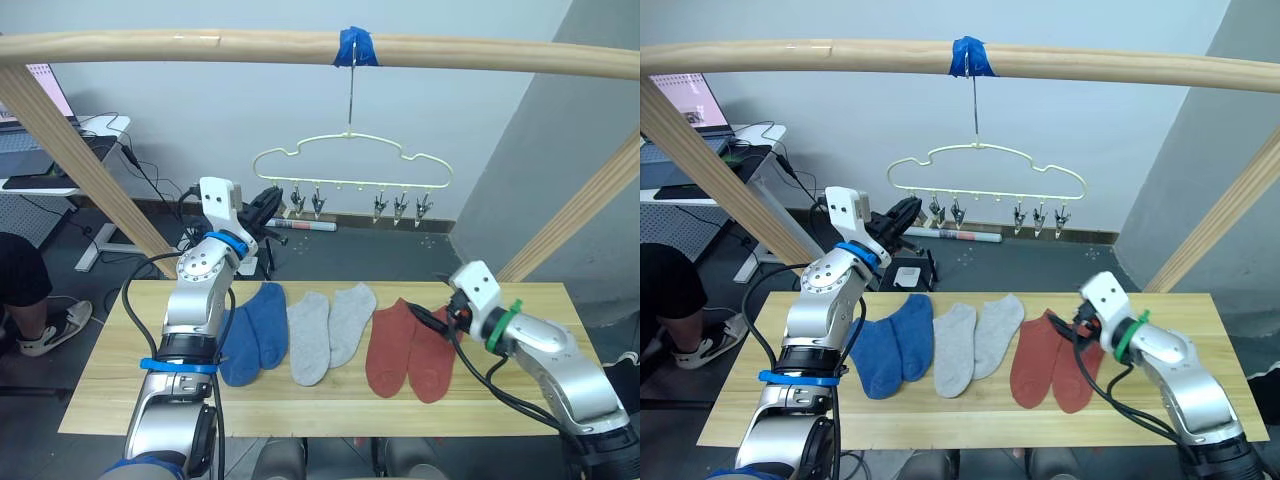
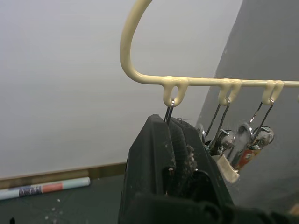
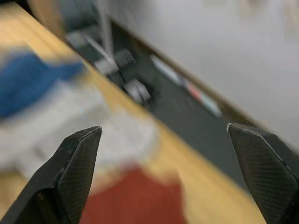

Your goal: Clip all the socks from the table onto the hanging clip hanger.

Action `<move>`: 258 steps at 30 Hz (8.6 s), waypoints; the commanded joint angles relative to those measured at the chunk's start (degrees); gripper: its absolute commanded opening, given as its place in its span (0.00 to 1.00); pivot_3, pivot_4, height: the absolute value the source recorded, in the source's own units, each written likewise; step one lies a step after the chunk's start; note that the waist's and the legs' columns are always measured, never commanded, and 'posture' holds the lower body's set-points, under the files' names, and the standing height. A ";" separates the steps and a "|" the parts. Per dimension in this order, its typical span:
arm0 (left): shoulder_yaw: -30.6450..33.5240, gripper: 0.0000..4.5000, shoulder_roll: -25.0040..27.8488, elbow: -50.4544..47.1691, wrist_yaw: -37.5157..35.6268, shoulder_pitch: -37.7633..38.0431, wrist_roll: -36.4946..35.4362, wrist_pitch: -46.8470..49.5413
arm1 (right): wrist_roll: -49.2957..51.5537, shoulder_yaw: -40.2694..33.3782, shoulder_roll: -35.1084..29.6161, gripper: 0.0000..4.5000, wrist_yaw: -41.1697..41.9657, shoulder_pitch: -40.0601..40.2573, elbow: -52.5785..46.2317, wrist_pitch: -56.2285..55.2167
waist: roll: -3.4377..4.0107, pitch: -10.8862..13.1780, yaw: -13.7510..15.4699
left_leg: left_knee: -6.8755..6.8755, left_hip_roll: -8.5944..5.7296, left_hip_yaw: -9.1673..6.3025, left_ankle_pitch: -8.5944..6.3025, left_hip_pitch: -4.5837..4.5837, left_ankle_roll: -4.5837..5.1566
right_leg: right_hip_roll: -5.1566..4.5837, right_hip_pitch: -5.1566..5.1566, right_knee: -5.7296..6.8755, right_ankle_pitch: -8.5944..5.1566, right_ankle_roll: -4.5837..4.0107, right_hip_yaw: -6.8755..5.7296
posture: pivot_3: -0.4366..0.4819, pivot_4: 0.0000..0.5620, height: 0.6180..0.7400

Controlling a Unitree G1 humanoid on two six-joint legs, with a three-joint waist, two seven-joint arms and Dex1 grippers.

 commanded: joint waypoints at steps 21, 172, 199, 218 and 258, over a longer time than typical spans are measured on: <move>0.89 0.00 1.98 -6.20 -1.89 1.41 -1.78 4.86 | -8.03 4.00 5.11 0.92 0.10 -5.26 22.75 0.61 | 0.05 0.23 -1.20 | 0.00 0.01 0.04 0.00 -0.01 -0.01 | -0.01 0.00 0.00 0.00 0.00 0.03 | 0.41 0.33 1.00; -3.97 0.39 -2.17 -10.90 -3.58 9.35 1.46 -8.81 | 9.61 2.19 9.70 1.00 6.57 -9.24 -20.84 -5.25 | -0.06 1.43 0.02 | -0.04 0.06 0.09 0.06 -0.37 -0.10 | -0.01 -0.51 0.09 0.01 -0.01 0.08 | 0.39 0.35 1.00; -3.93 0.39 -5.32 -4.12 0.58 4.35 3.59 -11.26 | 10.74 1.62 9.25 1.00 6.40 -10.83 -20.74 -4.81 | -0.07 1.44 -0.37 | 0.01 0.05 0.02 0.07 -0.36 -0.10 | -0.01 -0.42 0.09 0.01 -0.01 -0.02 | 0.36 0.36 1.00; -3.59 0.31 -6.13 -2.75 0.91 3.32 3.37 -11.80 | 11.16 1.69 8.99 1.00 5.75 -11.15 -20.79 -4.42 | -0.07 1.44 -1.32 | 0.01 0.05 0.02 0.07 -0.35 -0.10 | -0.01 -0.38 0.09 0.01 -0.01 -0.02 | 0.35 0.37 1.00; 0.35 0.03 5.30 -18.57 -5.14 1.60 -12.86 30.27 | -13.15 14.68 14.20 0.91 -4.53 -11.01 22.92 0.67 | 0.00 1.50 -1.41 | 0.00 0.08 0.03 0.08 -0.22 -0.11 | 0.03 -0.32 0.15 0.01 -0.01 0.03 | 0.43 0.36 1.00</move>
